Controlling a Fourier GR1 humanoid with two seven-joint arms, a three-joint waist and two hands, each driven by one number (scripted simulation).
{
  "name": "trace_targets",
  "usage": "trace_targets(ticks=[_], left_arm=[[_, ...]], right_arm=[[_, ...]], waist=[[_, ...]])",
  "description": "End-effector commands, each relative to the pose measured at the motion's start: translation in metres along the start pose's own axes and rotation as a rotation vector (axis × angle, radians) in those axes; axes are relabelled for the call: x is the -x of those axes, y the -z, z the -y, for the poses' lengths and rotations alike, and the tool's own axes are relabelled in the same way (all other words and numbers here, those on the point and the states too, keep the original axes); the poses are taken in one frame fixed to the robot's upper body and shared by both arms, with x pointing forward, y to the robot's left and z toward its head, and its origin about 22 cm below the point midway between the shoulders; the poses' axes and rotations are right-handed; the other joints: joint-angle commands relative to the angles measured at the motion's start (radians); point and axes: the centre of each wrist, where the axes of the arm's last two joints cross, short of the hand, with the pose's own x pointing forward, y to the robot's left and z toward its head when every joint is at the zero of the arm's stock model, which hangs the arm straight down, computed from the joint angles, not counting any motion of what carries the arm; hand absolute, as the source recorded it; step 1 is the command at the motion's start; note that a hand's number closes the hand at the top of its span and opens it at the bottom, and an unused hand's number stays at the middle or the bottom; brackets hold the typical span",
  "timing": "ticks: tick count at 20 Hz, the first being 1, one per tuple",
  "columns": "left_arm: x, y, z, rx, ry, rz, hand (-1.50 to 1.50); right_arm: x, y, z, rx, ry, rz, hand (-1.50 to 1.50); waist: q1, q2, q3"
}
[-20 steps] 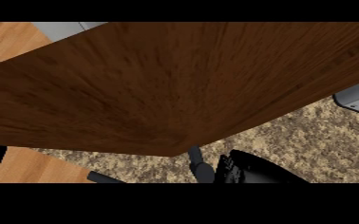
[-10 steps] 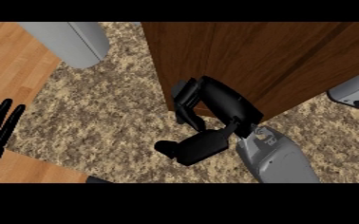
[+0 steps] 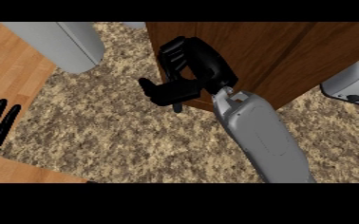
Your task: Pick up the bottled water, place it into the cabinet and close the cabinet
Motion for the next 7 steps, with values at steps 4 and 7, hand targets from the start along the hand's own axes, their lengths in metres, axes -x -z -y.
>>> trace_targets(ticks=[4,7], left_arm=[[-0.001,-0.004,-0.004,-0.011,-0.004,0.014,-1.5],[-0.003,-0.008,-0.009,-0.013,-0.007,0.001,-1.5]], right_arm=[[-0.018,0.033,0.026,0.197,0.141,0.032,-1.5],[-0.03,0.04,0.017,0.197,0.143,0.035,-1.5]], waist=[[-0.006,0.019,-0.002],[-0.015,0.012,-0.003]])
